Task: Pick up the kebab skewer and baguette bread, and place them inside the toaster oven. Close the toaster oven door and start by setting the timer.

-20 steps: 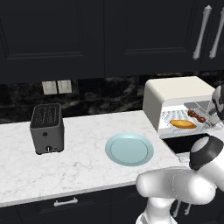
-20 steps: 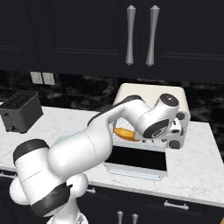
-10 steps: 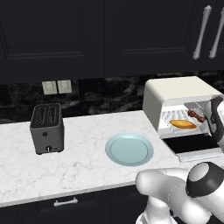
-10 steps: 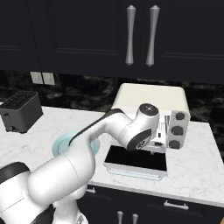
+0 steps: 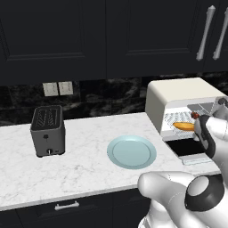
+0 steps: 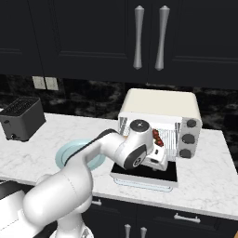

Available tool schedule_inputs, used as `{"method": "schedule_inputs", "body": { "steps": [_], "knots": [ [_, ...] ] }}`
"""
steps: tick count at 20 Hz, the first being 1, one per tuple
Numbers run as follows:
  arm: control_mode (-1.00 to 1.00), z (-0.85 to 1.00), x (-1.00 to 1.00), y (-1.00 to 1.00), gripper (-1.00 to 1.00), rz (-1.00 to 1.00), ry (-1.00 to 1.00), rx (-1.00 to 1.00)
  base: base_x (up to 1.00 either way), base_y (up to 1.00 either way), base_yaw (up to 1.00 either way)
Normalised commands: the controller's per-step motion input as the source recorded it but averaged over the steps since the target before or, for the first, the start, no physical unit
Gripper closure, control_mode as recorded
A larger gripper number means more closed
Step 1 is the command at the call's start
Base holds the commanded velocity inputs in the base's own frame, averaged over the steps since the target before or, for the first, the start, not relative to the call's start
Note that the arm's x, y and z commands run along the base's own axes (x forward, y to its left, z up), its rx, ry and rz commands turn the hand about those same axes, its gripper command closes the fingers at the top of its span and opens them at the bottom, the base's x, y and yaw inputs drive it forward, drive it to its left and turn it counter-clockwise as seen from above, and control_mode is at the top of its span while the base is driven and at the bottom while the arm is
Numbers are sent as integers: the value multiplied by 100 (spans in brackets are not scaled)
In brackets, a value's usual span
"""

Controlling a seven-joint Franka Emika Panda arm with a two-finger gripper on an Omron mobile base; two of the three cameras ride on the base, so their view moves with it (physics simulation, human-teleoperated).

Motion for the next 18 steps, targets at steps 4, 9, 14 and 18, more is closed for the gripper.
{"method": "schedule_inputs", "body": {
  "steps": [4,9,14,18],
  "knots": [
    [-100,-8,42,-1,-100,-9,0,0,0,0,0],
    [-100,-24,34,0,-100,-8,0,0,0,0,0],
    [-100,-22,10,-13,-100,-3,0,0,0,0,0],
    [-100,-8,0,-21,-100,0,0,0,0,0,0]
  ]
}}
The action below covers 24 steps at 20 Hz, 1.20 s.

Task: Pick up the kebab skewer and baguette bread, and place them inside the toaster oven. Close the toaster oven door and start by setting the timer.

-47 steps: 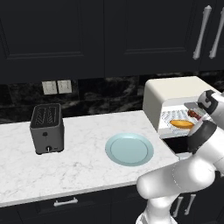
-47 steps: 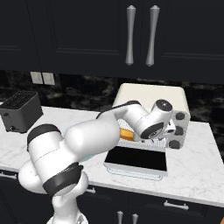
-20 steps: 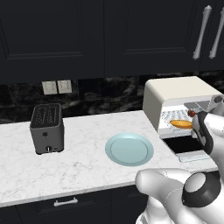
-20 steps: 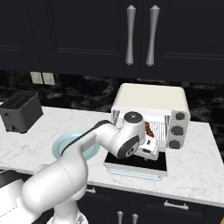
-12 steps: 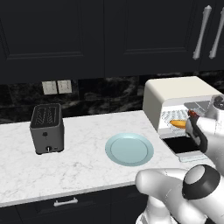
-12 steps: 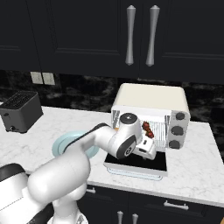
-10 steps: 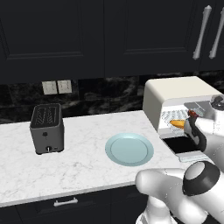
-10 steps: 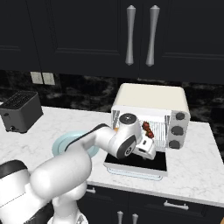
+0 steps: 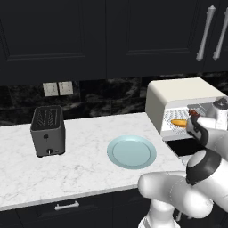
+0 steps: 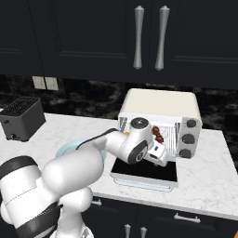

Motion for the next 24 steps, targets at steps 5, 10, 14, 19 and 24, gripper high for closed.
{"method": "schedule_inputs", "body": {
  "steps": [5,10,14,19,24],
  "knots": [
    [-100,-2,0,-9,-100,-5,-2,0,0,0,0],
    [-100,-12,11,1,-100,-17,-13,3,0,0,0],
    [-100,-18,14,7,-100,-19,-17,0,0,0,0],
    [-100,-3,24,5,-100,-16,-16,0,0,0,0],
    [-100,0,24,0,-100,-9,-11,0,0,0,0]
  ]
}}
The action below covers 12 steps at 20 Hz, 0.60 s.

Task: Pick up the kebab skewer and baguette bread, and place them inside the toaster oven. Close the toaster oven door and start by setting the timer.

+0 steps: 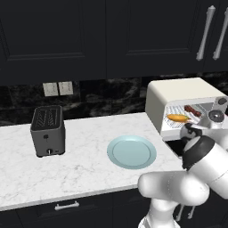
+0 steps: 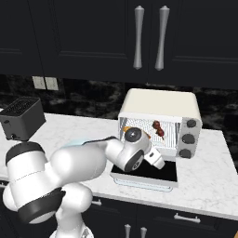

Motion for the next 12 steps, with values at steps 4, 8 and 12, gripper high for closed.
{"method": "schedule_inputs", "body": {
  "steps": [4,8,12],
  "knots": [
    [-100,0,13,0,-100,-6,-5,2,0,0,0],
    [-100,1,16,0,-100,-4,-3,3,0,0,0],
    [-100,9,15,-3,-100,-2,-2,6,0,0,0]
  ]
}}
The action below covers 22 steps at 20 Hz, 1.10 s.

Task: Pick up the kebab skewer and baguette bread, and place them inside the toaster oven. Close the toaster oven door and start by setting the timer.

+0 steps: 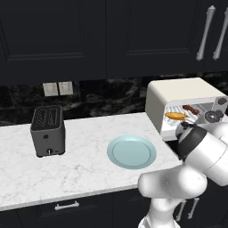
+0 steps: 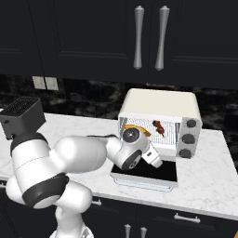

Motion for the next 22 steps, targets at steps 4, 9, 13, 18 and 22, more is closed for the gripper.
{"method": "schedule_inputs", "body": {
  "steps": [4,9,13,18,22],
  "knots": [
    [-100,16,20,-5,-100,-1,0,7,0,0,0],
    [-100,4,19,-2,-100,-1,0,7,0,0,0],
    [-100,0,19,0,-100,-1,-1,5,0,0,0],
    [-100,0,10,0,-100,-2,-3,2,0,0,0],
    [-100,0,-10,0,-100,-2,-6,0,0,0,0]
  ]
}}
